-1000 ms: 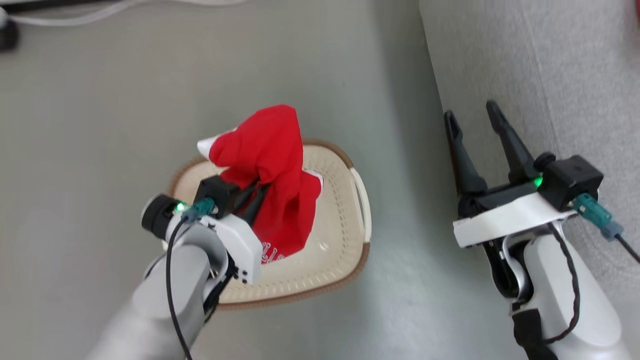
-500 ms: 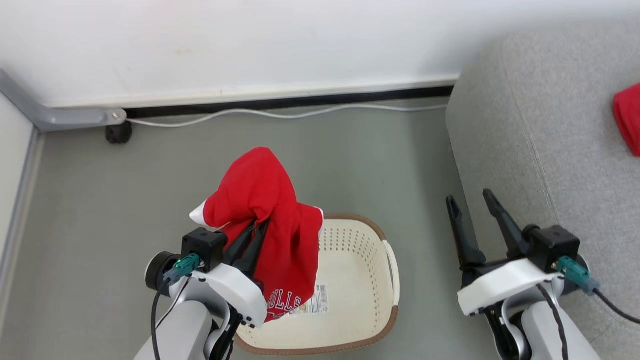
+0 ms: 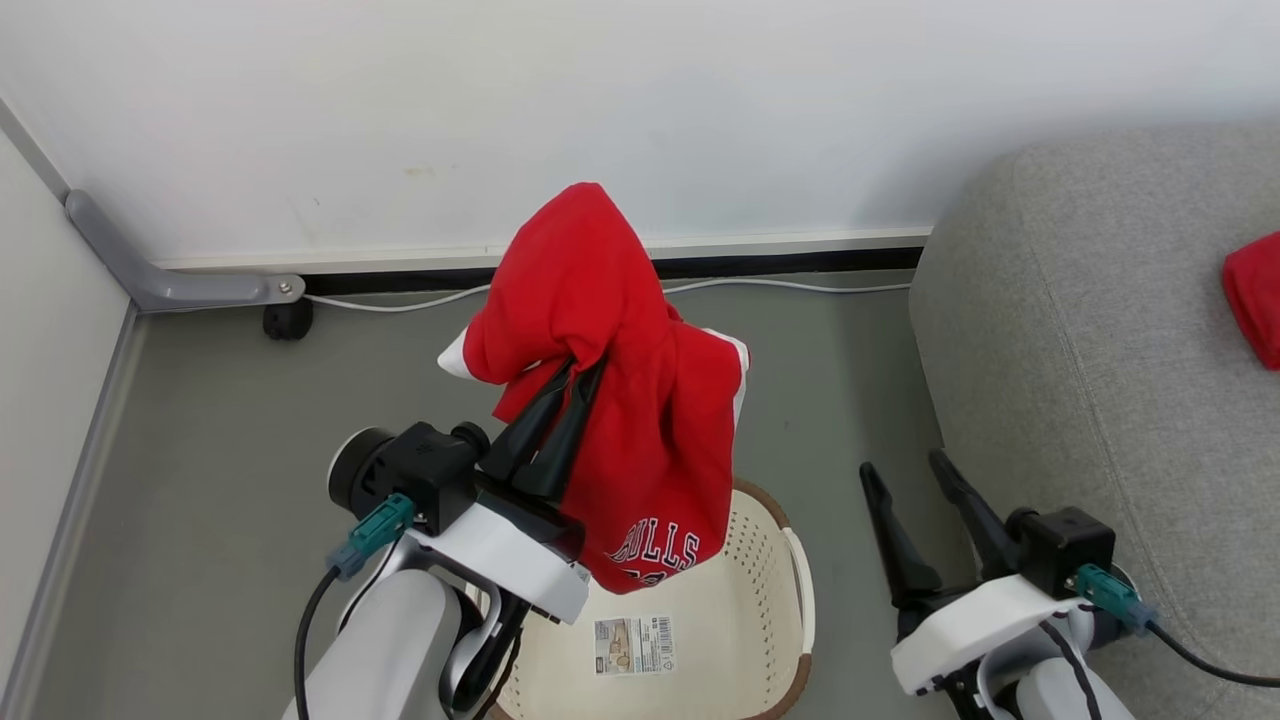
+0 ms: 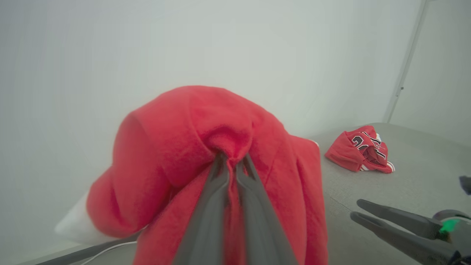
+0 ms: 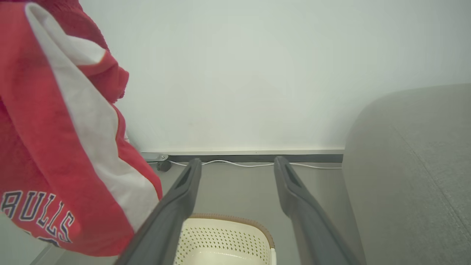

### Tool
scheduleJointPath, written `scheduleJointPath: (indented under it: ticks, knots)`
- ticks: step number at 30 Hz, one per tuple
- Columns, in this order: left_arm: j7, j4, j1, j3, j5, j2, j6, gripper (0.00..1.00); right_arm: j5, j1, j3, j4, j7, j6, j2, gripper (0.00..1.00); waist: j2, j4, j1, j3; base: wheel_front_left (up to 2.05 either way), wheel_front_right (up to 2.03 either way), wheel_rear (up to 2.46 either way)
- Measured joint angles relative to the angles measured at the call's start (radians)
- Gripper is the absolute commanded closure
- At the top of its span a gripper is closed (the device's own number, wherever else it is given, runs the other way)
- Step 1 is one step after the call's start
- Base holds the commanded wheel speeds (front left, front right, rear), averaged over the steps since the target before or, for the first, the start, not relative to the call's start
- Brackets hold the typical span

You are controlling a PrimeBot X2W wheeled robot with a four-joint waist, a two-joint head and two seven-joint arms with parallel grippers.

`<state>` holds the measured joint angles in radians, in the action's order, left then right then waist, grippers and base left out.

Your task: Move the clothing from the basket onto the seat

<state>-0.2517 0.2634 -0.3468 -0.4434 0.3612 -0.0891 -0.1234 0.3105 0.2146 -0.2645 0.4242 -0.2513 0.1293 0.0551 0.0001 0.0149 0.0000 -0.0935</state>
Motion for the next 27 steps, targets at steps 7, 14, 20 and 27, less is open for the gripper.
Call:
scheduleJointPath:
  ticks: [7,14,20,27]
  knots:
    - [0.0,-0.036,0.0,-0.03,0.003,-0.018,0.0,1.0,0.062,0.017,-0.137,-0.163,0.0,0.0,0.001,0.0,0.0,-0.011,0.0,-0.01,0.0,0.0,0.0]
    - [0.0,-0.052,0.0,-0.06,0.01,-0.02,0.0,1.0,0.045,0.079,-0.215,-0.327,0.0,0.0,0.004,0.0,-0.0001,0.002,0.0,-0.033,0.0,0.0,0.0]
    - [0.0,-0.063,-0.002,-0.105,0.013,-0.026,0.0,1.0,0.063,0.125,-0.299,-0.184,0.0,0.0,0.023,0.0,-0.0001,0.033,0.0,-0.042,0.0,0.0,0.0]
    - [0.001,-0.076,-0.007,-0.156,0.039,-0.031,0.0,1.0,0.169,0.212,-0.449,-0.041,0.0,0.0,0.034,0.0,0.0,0.056,-0.0001,-0.051,0.0,0.0,0.0]
